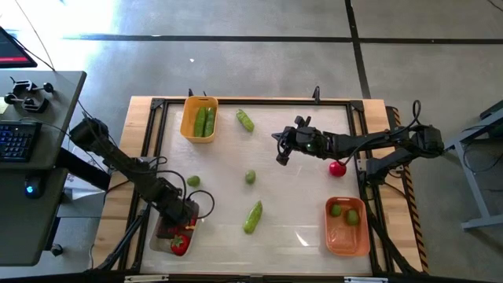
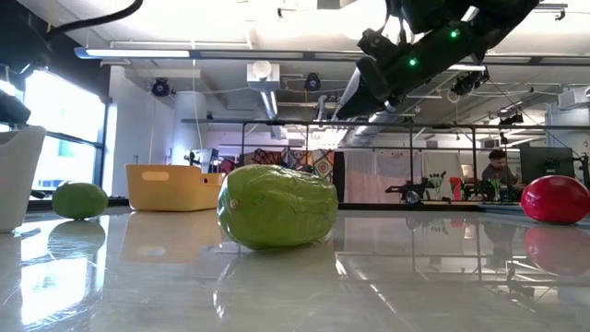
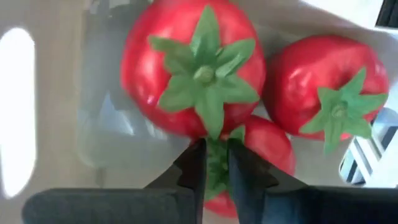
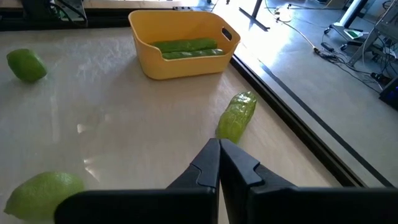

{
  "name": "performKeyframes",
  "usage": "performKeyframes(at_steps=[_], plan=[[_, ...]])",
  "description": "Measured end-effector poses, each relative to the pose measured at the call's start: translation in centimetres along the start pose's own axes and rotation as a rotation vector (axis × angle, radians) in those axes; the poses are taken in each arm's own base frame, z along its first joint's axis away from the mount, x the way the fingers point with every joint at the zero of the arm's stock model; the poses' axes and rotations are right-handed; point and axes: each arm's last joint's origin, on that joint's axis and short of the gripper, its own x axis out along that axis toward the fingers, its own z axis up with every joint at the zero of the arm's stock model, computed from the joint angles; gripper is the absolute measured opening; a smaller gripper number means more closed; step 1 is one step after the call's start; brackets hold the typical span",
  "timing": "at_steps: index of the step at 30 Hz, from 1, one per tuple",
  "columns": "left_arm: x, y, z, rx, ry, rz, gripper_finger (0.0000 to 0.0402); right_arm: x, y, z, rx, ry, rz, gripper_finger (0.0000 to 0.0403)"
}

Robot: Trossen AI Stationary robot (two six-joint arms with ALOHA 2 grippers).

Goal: Sort produce into baskets
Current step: Put the red tomato into the gray bin, then put the green lime into the orange bin

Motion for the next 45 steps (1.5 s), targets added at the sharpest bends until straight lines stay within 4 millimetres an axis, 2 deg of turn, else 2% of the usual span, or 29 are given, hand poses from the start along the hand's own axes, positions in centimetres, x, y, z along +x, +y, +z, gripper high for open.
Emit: performKeyframes(at_steps=[10, 18, 27, 35, 45], plan=[[-0.5, 0.3, 0.0, 0.001, -0.024, -0.030, 0.0022, 0.0, 0.0, 0.0, -0.007, 0.004, 0.000, 0.0000], [-2.6, 0.8, -0.1, 0.066, -0.123, -0.091, 0.0018, 0.0, 0.0, -0.2, -0.024, 0.021, 0.000, 0.0000], [-6.0, 3.8, 3.2, 0.272, -0.454, -0.158, 0.0001, 0.0, 0.0, -0.3, -0.062, 0.034, -0.001, 0.0000], [-8.3, 7.1, 5.9, 0.447, -0.727, -0.038, 0.0000, 0.1, -0.3, -0.4, -0.064, 0.045, -0.026, 0.0000], [-10.3, 10.7, 7.8, 0.494, -0.923, 0.100, 0.0000, 0.2, -0.6, -0.6, -0.087, 0.064, -0.035, 0.0000]])
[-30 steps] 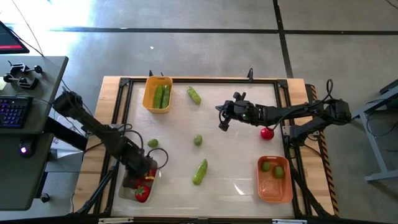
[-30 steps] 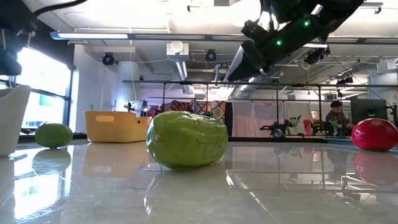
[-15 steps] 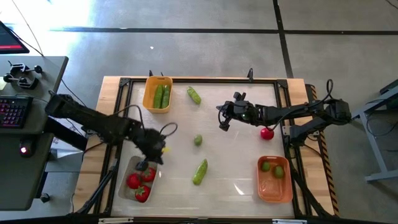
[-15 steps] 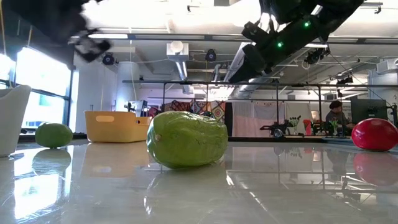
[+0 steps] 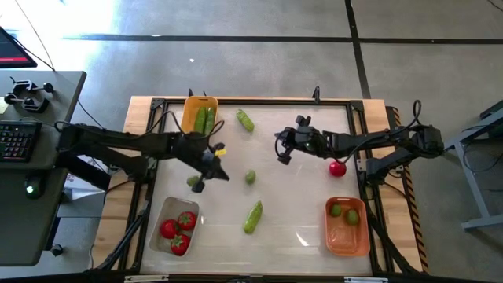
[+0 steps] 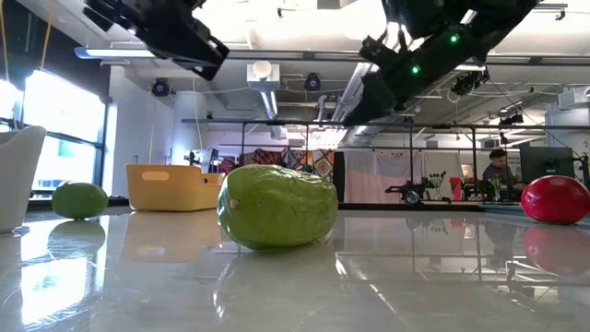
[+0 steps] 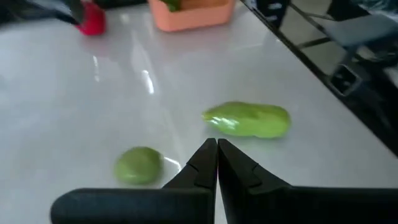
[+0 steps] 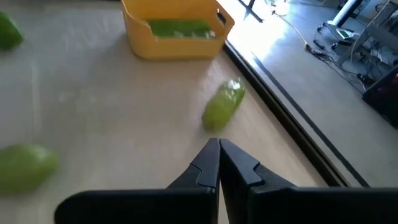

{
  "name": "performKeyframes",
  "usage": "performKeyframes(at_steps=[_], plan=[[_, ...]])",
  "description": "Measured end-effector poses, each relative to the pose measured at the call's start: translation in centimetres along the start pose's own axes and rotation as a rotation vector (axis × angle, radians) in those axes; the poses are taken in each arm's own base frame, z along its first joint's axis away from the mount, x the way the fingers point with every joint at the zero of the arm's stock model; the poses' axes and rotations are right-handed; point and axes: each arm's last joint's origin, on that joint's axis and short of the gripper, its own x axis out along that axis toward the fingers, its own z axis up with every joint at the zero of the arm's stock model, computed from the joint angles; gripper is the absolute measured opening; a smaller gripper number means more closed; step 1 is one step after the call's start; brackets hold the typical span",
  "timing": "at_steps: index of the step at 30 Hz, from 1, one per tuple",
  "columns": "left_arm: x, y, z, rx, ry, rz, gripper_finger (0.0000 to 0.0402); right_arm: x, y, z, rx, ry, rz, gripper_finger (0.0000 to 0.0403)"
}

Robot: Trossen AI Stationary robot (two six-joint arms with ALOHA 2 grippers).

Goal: Sort produce into baskets
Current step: Put the green lime into the orange bin

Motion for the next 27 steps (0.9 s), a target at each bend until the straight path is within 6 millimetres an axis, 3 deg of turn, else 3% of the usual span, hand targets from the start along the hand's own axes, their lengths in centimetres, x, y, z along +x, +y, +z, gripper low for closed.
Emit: performKeyframes(at_steps=[10, 17, 21, 27], plan=[[1.9, 2.9, -1.0, -0.039, 0.014, 0.068, 0.0000, -0.1, -1.0, -3.4, -0.027, 0.343, 0.009, 0.0000], [3.6, 4.8, -0.8, -0.014, -0.092, 0.126, 0.0000, -1.1, -1.2, -5.5, -0.033, 0.576, 0.044, 0.0000], [4.2, 5.4, -0.2, 0.026, -0.173, 0.153, 0.0000, -1.7, -1.0, -6.1, -0.038, 0.645, 0.043, 0.0000], [5.9, 6.1, 0.0, 0.112, -0.287, 0.117, 0.0000, -1.5, -0.8, -5.7, -0.014, 0.606, 0.073, 0.0000]])
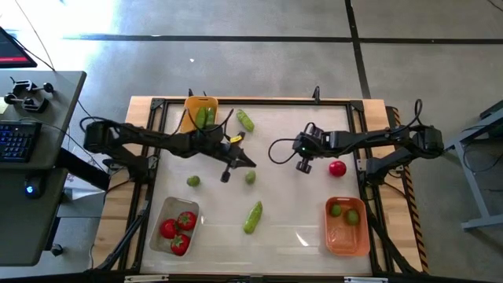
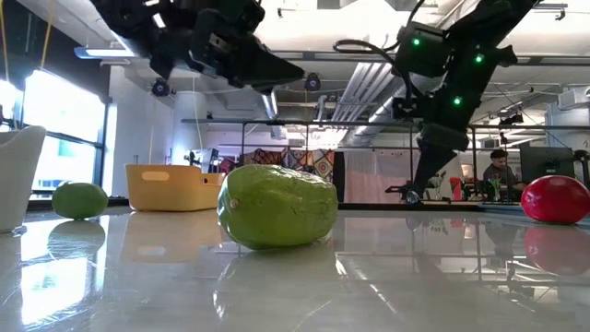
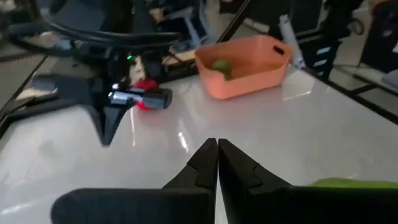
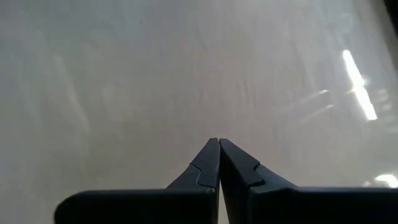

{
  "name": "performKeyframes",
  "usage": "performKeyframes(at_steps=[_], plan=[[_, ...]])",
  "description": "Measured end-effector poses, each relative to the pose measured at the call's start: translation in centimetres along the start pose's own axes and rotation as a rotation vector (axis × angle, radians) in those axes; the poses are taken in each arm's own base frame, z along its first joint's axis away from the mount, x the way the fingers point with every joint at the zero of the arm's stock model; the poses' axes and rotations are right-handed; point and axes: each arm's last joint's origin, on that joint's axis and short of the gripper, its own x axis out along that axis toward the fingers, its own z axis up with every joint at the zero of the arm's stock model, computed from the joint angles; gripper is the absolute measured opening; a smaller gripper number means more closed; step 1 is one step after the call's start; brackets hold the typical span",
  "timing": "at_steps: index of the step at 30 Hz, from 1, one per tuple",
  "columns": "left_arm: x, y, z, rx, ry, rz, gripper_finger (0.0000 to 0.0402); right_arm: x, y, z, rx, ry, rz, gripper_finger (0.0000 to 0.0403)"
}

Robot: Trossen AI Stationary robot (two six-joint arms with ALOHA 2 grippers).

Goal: Sort produce into baskets
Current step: Put the green lime into the orange bin

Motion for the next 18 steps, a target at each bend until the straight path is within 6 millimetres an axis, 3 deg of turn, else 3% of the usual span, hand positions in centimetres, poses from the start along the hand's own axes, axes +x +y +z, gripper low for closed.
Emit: performKeyframes(at_steps=[11, 18], plan=[[2.1, 0.4, -1.9, 0.029, -0.092, -0.091, 0.0000, -0.3, 1.1, 0.9, 0.053, -0.088, 0.122, 0.0000], [0.6, -0.4, -4.4, 0.060, -0.224, -0.061, 0.0000, -0.8, 2.6, 1.4, 0.067, -0.169, 0.162, 0.0000]])
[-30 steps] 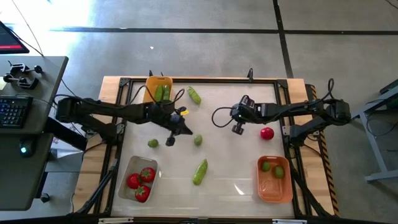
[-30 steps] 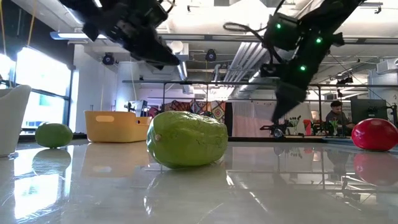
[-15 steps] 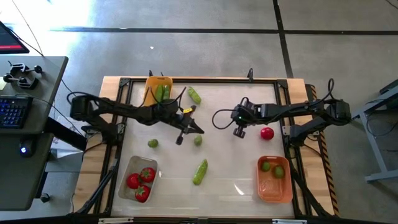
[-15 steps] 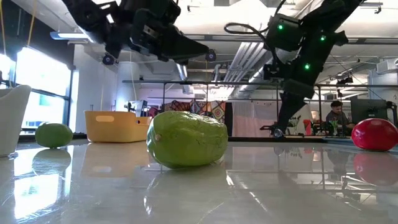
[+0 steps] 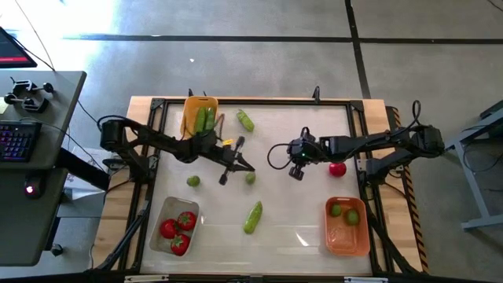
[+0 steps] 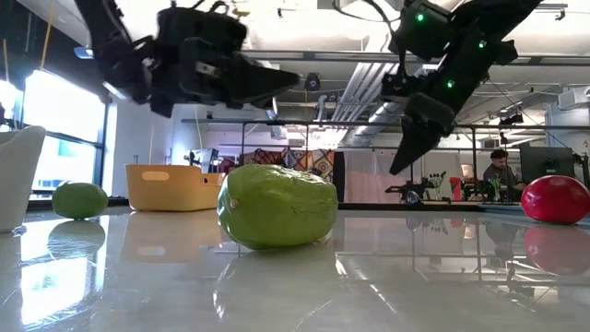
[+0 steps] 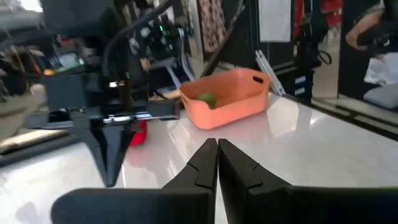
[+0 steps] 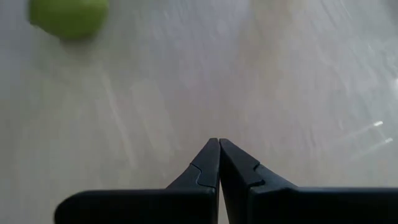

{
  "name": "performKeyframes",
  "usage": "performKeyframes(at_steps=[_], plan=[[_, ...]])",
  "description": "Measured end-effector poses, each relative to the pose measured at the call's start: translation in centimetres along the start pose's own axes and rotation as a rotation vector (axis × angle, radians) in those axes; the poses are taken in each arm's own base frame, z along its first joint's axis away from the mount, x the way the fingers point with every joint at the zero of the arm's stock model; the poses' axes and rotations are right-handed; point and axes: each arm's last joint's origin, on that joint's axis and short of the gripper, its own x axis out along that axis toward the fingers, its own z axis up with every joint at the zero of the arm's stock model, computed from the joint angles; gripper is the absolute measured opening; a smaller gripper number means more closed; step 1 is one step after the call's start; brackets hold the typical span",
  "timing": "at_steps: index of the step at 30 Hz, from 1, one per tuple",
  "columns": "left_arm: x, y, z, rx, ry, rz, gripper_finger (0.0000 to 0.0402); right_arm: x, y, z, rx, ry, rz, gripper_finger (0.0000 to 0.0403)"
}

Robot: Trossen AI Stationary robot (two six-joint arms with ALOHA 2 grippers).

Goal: Sort produce into baskets
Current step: Put the green lime into the orange bin

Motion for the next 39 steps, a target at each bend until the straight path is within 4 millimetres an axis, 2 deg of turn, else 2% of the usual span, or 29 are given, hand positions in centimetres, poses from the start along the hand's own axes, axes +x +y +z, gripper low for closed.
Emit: performKeyframes(at_steps=[4, 9, 14, 17, 21, 24, 29, 34, 36, 39], plan=[[-1.5, -0.9, -0.8, -0.010, -0.042, 0.018, 0.0000, 0.2, 0.8, 0.5, 0.019, -0.065, 0.026, 0.0000], [-2.0, -1.3, -1.3, -0.046, -0.039, 0.021, 0.0000, 1.2, 1.5, 1.4, 0.030, -0.155, 0.053, 0.0000], [-2.2, -1.1, -1.3, -0.119, -0.039, 0.033, 0.0000, 3.2, 1.9, 2.3, 0.050, -0.252, 0.064, 0.0000], [-2.3, -1.1, -0.9, -0.106, -0.055, 0.065, 0.0000, 4.7, 1.9, 2.8, 0.075, -0.323, 0.024, 0.0000], [-3.5, -1.1, -1.0, -0.082, -0.030, 0.198, 0.0000, 6.8, 1.7, 2.9, 0.058, -0.381, -0.082, 0.0000], [-4.8, -1.1, -0.9, -0.078, -0.031, 0.248, 0.0000, 7.9, 1.6, 2.8, 0.057, -0.400, -0.100, 0.0000], [-6.3, -1.5, -0.9, -0.076, -0.035, 0.248, 0.0000, 8.4, 1.7, 2.7, 0.081, -0.395, -0.067, 0.0001], [-7.5, -2.2, -0.6, -0.049, -0.047, 0.250, 0.0000, 8.1, 2.7, 2.5, 0.043, -0.398, -0.037, 0.0006], [-8.1, -2.7, -0.6, -0.047, -0.054, 0.251, 0.0000, 8.0, 3.3, 2.4, 0.016, -0.398, -0.026, 0.0023], [-9.0, -3.3, -0.6, -0.041, -0.086, 0.256, 0.0000, 7.8, 4.3, 2.2, -0.009, -0.400, -0.003, 0.0070]])
